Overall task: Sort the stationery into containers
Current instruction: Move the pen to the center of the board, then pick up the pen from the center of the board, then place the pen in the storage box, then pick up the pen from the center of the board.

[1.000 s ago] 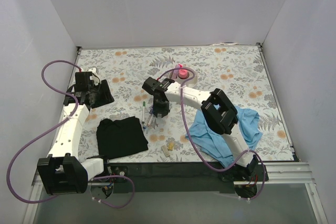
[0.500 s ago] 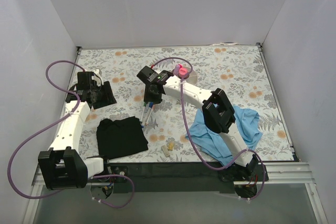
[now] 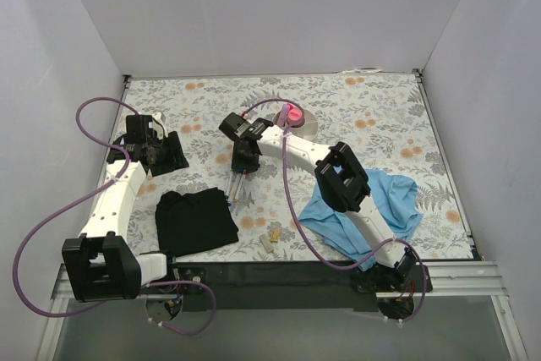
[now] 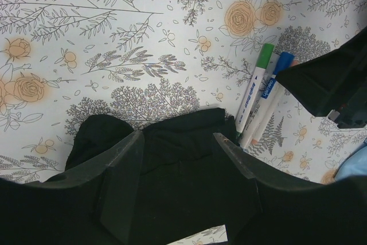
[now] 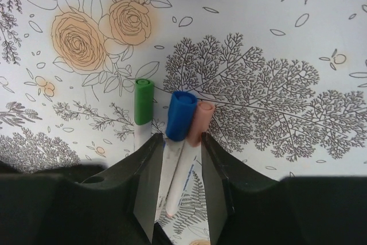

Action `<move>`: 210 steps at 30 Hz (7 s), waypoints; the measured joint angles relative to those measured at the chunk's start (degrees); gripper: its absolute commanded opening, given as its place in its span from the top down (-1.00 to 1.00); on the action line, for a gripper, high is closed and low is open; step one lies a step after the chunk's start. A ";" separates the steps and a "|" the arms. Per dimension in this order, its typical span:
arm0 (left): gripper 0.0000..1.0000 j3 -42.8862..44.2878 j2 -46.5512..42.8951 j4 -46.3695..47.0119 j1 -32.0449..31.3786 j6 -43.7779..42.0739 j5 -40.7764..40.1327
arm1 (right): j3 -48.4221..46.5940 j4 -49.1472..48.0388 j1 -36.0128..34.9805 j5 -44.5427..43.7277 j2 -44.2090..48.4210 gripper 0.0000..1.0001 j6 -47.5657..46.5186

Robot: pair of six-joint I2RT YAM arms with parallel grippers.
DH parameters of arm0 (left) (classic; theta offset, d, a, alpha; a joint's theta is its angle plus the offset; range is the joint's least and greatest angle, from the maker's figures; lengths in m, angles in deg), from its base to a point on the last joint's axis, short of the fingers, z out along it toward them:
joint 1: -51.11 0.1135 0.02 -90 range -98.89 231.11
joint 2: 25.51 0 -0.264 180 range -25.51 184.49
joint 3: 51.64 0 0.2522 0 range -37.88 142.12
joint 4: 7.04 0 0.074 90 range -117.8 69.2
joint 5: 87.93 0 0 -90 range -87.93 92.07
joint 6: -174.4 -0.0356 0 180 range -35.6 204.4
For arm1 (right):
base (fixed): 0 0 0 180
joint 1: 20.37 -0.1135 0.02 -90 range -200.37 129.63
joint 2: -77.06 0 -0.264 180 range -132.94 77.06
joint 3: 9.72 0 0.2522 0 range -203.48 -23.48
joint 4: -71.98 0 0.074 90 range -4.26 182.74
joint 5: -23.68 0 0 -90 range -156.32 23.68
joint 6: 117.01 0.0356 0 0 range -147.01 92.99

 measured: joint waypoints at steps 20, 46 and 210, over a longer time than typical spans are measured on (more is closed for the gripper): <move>-0.01 -0.02 0.00 -0.20 0.00 0.61 0.52 | -0.85 -2.86 -0.13 0.94 -1.73 0.09 -1.62; -0.01 0.76 0.52 0.44 0.00 1.66 2.75 | 16.76 -11.87 3.10 2.64 8.39 0.18 -28.76; -0.22 -3.41 -3.28 28.65 -4.50 -2.34 17.29 | 36.63 -45.88 26.32 17.53 47.87 -0.67 -58.71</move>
